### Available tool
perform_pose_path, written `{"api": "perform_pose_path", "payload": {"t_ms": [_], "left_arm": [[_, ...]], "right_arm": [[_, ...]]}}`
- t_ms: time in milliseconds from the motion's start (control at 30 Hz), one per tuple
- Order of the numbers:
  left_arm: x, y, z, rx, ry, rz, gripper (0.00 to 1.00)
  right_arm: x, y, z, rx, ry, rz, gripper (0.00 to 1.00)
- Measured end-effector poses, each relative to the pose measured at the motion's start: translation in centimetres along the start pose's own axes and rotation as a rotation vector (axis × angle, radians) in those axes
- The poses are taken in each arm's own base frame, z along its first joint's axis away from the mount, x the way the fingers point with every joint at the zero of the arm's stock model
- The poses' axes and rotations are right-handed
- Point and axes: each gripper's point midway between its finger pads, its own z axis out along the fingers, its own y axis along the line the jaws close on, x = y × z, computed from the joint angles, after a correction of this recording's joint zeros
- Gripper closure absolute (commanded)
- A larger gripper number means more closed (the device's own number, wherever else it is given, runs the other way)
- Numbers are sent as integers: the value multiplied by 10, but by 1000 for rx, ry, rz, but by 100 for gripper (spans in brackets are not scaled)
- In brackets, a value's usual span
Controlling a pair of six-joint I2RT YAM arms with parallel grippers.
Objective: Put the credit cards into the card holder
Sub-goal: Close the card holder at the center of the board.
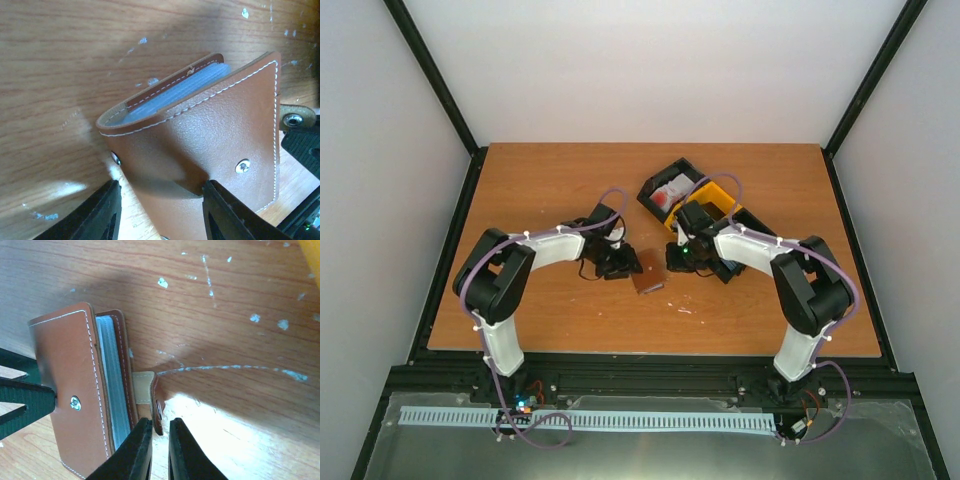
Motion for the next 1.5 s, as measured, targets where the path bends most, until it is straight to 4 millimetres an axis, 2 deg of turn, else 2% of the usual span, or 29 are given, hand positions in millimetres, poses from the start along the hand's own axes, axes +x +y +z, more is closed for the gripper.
{"api": "perform_pose_path", "payload": {"t_ms": [133,300,467,667,1033,1200,1500], "left_arm": [[-1,-1,1,5,-6,-38,53],[-9,-1,3,-11,-21,-54,54],[-20,-1,4,-35,-41,-52,57],[-23,2,5,-63,-53,-40,61],[-27,2,7,-70,-54,-18,62],[-26,2,8,-69,-52,-10,61],[-27,1,9,-65,-45,12,65]], "right_arm": [[2,-2,0,28,0,-7,88],[8,8,0,43,12,-40,87],[4,19,-3,47,-3,-70,87],[3,19,-4,60,-10,-77,87],[-2,39,-4,-37,-13,-79,89],[-6,35,-3,-7,-22,-60,74],[-14,26,-7,128,-39,-58,76]]}}
